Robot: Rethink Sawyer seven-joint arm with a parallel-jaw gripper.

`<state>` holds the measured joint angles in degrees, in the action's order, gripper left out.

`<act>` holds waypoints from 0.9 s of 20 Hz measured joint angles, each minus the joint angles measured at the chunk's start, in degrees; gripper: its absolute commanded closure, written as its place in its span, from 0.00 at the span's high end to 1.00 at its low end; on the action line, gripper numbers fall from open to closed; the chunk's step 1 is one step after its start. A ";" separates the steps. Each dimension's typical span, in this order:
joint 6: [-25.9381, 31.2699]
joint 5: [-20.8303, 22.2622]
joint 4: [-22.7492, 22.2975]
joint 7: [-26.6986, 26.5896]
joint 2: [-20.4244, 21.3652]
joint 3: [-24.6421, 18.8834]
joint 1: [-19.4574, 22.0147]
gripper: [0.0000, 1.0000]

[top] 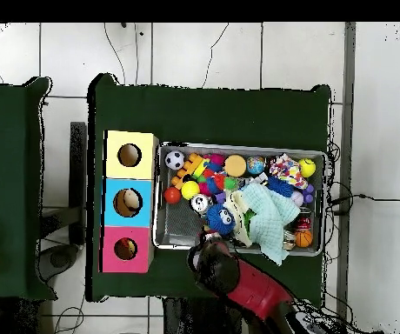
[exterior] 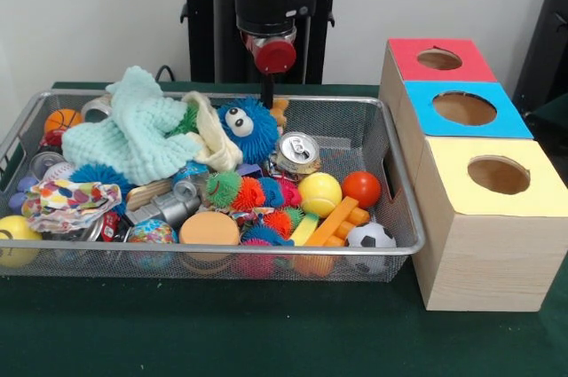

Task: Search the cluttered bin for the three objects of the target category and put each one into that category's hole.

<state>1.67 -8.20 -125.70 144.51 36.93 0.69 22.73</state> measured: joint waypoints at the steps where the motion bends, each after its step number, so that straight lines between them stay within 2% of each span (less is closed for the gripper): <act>1: 1.18 0.08 0.00 0.00 0.77 0.19 -0.11 0.00; 10: 12.42 0.20 0.02 0.00 8.19 0.81 -0.70 0.00; 18: 17.57 0.24 0.04 0.00 12.69 0.84 -1.25 0.00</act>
<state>19.24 -7.96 -125.66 144.51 49.62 1.53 21.48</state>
